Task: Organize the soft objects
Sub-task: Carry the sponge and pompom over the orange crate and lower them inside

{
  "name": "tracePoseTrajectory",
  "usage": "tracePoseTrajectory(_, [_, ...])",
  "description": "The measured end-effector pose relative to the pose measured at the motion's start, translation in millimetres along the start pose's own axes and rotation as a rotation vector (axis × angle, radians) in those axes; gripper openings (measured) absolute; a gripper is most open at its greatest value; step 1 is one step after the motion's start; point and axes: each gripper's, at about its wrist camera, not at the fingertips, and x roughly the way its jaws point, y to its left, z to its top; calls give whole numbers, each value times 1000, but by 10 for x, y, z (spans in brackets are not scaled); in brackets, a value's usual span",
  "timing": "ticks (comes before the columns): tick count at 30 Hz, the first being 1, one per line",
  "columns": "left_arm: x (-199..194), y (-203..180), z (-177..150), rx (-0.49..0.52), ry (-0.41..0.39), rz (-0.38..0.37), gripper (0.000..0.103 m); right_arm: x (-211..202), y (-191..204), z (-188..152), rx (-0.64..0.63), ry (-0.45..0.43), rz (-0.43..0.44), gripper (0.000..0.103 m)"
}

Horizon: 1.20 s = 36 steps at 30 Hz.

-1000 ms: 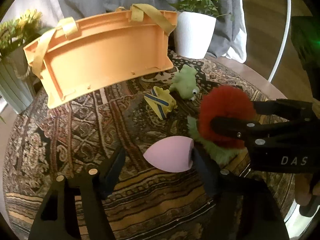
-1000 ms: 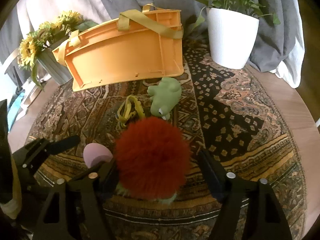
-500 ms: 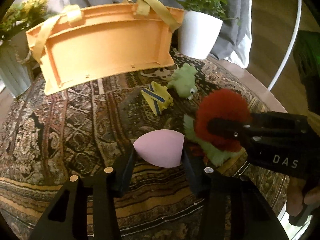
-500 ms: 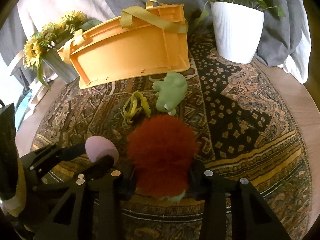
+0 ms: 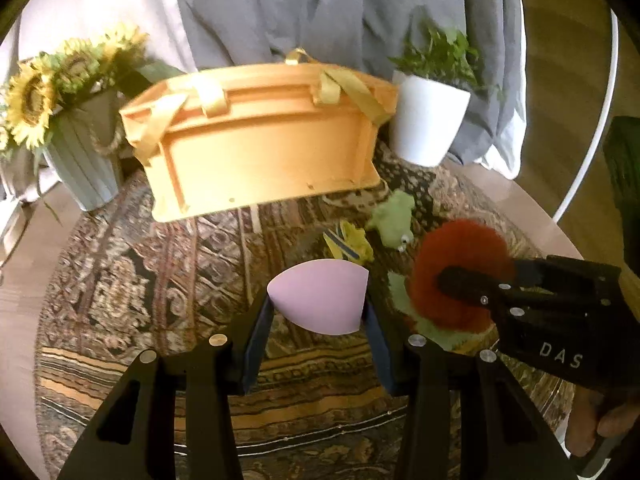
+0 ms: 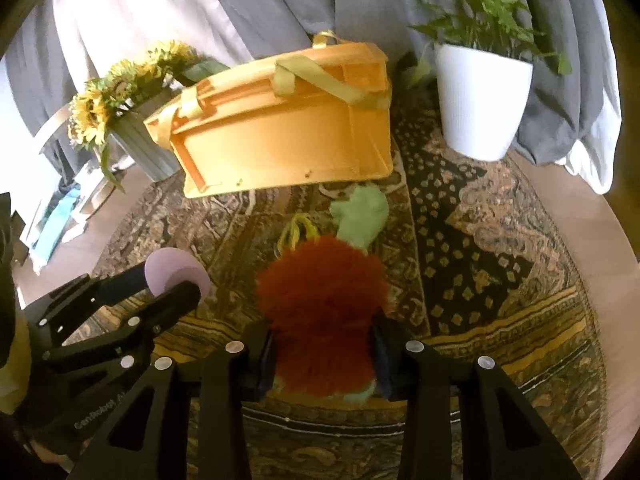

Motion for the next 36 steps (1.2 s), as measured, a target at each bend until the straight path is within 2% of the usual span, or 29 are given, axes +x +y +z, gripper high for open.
tracePoseTrajectory(9, [-283, 78, 169, -17, -57, 73, 45, -157, 131, 131, -12, -51, 16, 37])
tracePoseTrajectory(19, [-544, 173, 376, -42, -118, 108, 45, -409, 293, 381, -31, -145, 11, 37])
tracePoseTrajectory(36, [-987, 318, 877, -28, -293, 171, 45, -763, 568, 864, -60, -318, 34, 37])
